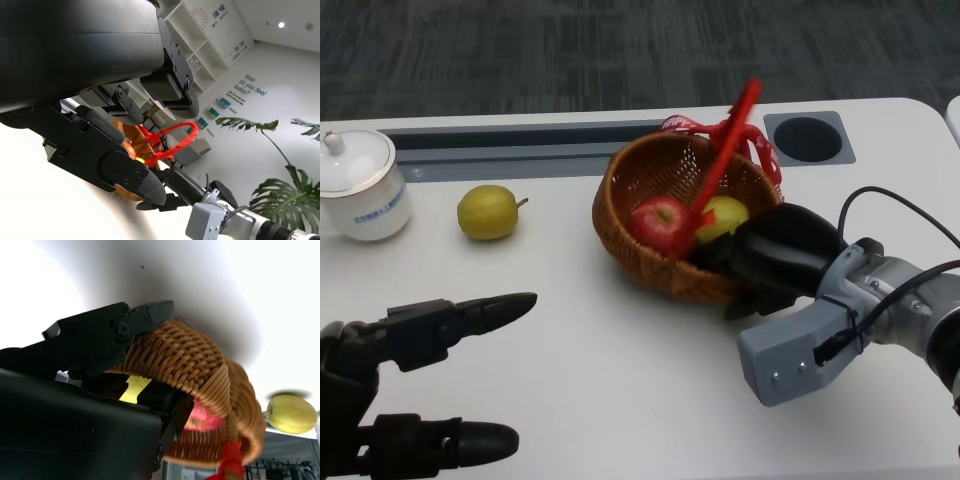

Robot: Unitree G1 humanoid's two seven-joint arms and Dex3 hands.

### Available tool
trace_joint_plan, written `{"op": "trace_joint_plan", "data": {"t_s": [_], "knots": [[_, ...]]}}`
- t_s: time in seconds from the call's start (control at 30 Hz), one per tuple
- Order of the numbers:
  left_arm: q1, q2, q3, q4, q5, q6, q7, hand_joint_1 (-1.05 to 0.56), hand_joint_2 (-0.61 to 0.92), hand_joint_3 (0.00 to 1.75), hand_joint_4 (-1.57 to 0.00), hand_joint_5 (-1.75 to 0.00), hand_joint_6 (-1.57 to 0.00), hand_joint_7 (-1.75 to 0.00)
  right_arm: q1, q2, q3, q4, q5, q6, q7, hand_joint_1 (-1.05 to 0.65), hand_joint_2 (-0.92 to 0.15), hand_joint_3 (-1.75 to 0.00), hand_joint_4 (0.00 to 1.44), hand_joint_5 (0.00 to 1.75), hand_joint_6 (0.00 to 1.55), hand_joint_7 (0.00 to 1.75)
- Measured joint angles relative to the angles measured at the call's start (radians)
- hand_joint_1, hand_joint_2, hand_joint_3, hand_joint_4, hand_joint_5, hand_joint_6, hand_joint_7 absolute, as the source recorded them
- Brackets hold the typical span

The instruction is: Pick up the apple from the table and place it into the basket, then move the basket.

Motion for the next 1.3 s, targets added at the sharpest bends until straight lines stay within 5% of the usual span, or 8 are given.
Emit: {"op": "trace_joint_plan", "data": {"t_s": [0.47,0.7,1.3], "knots": [[0.004,-0.007,0.001,0.0,-0.001,-0.007,0.007,-0.47,0.74,0.0,-0.83,-0.01,-0.75,0.0,-0.001,0.003,-0.01,0.013,-0.012,-0.039,-0.025,-0.22,-0.92,-0.03,1.21,0.15,0.96,0.03],[0.007,-0.016,0.008,0.001,0.0,-0.024,0.018,-0.47,0.73,0.0,-0.84,-0.01,-0.76,-0.01,-0.002,0.003,-0.053,0.023,0.035,-0.031,0.05,-0.23,-0.92,-0.03,1.13,0.1,0.96,0.01],[0.134,-0.025,0.025,-0.097,-0.009,-0.044,0.032,-0.46,0.72,0.0,-0.85,0.0,-0.76,0.0,-0.055,-0.012,-0.133,0.06,0.084,0.323,0.172,-0.24,-0.89,0.0,1.09,0.01,0.99,0.01]]}}
